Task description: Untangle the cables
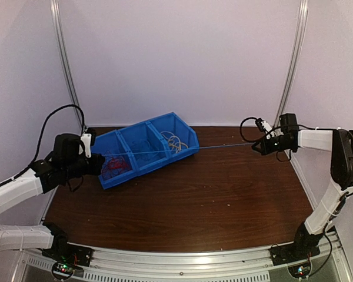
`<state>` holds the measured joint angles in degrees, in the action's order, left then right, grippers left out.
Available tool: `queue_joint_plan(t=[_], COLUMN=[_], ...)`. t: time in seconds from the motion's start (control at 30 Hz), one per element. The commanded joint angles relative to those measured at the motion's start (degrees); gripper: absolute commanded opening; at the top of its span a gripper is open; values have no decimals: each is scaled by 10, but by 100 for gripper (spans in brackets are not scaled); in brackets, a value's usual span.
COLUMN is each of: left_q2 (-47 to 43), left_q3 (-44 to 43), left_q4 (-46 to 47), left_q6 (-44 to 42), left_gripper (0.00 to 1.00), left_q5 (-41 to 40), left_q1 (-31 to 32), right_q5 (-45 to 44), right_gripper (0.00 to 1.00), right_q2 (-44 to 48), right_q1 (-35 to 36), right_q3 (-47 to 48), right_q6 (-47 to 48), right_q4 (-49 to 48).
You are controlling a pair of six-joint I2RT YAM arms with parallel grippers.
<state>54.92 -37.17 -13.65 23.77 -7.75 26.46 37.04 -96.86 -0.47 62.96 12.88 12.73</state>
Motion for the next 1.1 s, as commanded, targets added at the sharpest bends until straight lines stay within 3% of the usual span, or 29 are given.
queue_joint_plan(t=[0.0, 0.27, 0.5, 0.77, 0.87, 1.0, 1.07], left_q2=[2, 97, 207, 315, 344, 385, 401], left_q3=[-26, -133, -273, -398, -411, -422, -427], left_q4=[27, 62, 54, 64, 78, 103, 113], left_q6=[-18, -26, -54, -22, -10, 6, 8], left_gripper=[0, 0, 0, 0, 0, 0, 0], left_q5=[13, 106, 128, 136, 128, 152, 155], left_q1=[-21, -21, -22, -39, -51, -75, -79], right_q5=[14, 61, 47, 16, 21, 25, 14], right_gripper=[0, 0, 0, 1, 3, 13, 38], right_q2=[33, 21, -138, -345, -386, -438, -461], right_q1=[0, 202, 307, 380, 391, 404, 409], right_q3=[-4, 133, 374, 635, 654, 672, 688], right_q6=[0, 43, 13, -110, -160, -190, -192], right_q4=[-13, 64, 128, 92, 18, -48, -63])
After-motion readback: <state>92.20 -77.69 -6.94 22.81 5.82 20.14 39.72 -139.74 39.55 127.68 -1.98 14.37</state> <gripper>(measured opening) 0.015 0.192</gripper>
